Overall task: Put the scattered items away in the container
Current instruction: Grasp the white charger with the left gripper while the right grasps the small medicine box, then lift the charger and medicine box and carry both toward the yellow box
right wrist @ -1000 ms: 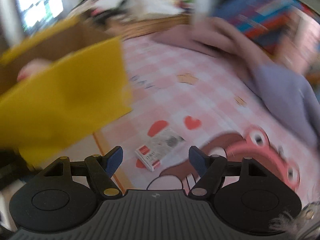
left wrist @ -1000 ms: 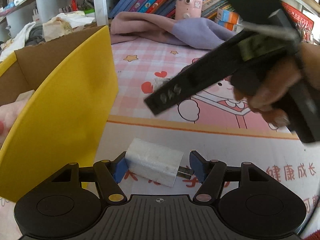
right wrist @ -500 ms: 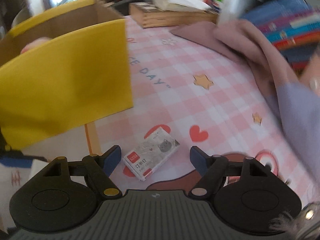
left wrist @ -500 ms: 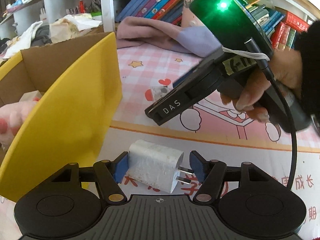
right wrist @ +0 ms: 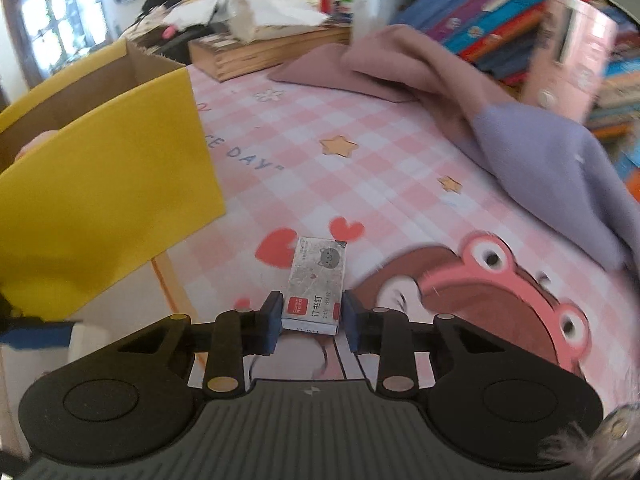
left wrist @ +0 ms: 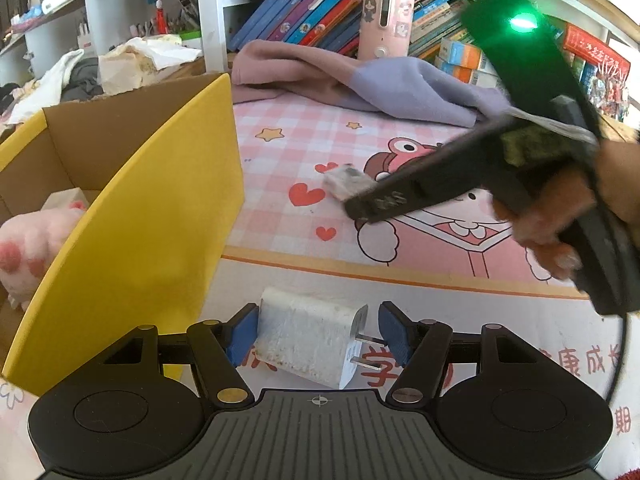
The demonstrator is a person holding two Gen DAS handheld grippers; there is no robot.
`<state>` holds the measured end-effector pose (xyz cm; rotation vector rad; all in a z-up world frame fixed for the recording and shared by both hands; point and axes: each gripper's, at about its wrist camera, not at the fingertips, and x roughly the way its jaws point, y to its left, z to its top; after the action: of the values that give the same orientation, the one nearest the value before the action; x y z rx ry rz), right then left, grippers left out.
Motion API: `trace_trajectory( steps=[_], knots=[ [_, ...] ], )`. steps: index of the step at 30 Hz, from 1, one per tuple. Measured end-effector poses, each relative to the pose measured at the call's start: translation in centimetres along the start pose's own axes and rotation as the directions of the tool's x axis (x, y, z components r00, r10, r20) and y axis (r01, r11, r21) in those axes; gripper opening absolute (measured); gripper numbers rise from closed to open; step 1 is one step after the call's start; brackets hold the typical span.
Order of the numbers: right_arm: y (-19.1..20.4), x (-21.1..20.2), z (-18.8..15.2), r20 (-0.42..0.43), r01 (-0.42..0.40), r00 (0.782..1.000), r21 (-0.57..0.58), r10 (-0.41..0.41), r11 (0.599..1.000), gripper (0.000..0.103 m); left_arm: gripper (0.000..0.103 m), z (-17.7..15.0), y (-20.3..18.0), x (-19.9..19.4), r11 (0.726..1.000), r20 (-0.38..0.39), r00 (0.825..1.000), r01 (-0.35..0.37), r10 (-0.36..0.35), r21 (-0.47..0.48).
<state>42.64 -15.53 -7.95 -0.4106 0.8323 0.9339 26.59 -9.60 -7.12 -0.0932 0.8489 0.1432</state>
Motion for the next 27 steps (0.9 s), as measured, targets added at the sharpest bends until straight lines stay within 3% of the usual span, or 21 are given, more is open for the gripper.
trace_trajectory(
  steps=[9, 16, 27],
  knots=[
    [1.5, -7.0, -6.6, 0.016, 0.122, 0.992, 0.085, -0.124, 0.989, 0.030, 0.065, -0.5, -0.6, -1.2, 0.998, 0.026, 0.998, 0.058, -0.058, 0.023],
    [3.5, -9.8, -11.3, -0.027, 0.189, 0.982, 0.131, -0.188, 0.973, 0.030, 0.065, -1.0, -1.3, -1.8, 0.995, 0.012, 0.996, 0.084, -0.085, 0.056],
    [2.4, -9.8, -12.7, -0.052, 0.244, 0.970, 0.215, -0.238, 0.946, 0.030, 0.065, -0.7, -1.9, -4.1, 0.990, 0.018, 0.993, 0.116, -0.117, 0.075]
  ],
)
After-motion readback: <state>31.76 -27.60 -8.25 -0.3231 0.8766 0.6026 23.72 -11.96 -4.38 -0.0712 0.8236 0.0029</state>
